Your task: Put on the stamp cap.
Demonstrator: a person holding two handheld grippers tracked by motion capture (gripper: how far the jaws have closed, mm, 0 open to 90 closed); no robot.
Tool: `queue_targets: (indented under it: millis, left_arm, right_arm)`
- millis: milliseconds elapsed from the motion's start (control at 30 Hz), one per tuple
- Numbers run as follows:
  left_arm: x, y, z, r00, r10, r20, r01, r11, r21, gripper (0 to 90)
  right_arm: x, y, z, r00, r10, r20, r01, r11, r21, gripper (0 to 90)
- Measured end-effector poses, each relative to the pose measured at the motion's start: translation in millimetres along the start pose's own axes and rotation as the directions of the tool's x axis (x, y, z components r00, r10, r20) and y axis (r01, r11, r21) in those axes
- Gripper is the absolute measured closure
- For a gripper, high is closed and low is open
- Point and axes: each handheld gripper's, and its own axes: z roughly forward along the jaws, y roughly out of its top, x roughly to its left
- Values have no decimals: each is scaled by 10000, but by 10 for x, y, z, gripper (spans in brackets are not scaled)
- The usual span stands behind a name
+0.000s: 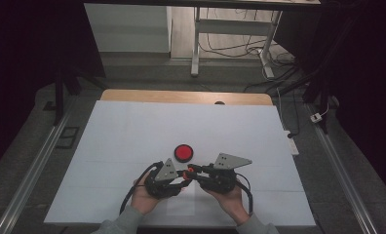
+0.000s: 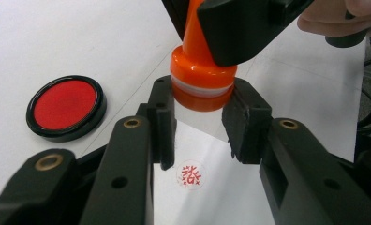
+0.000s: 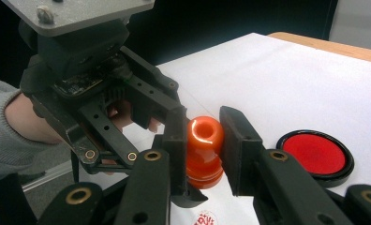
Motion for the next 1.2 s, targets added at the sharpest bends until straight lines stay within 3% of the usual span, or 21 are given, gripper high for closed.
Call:
queue_targets:
  millis: [1200]
  left_arm:
    - [-72, 12, 7, 9970, 376, -682, -375, 9993, 21, 656]
  right_arm:
    - [26, 5, 8, 9991, -320, 277, 312, 9991, 275, 728]
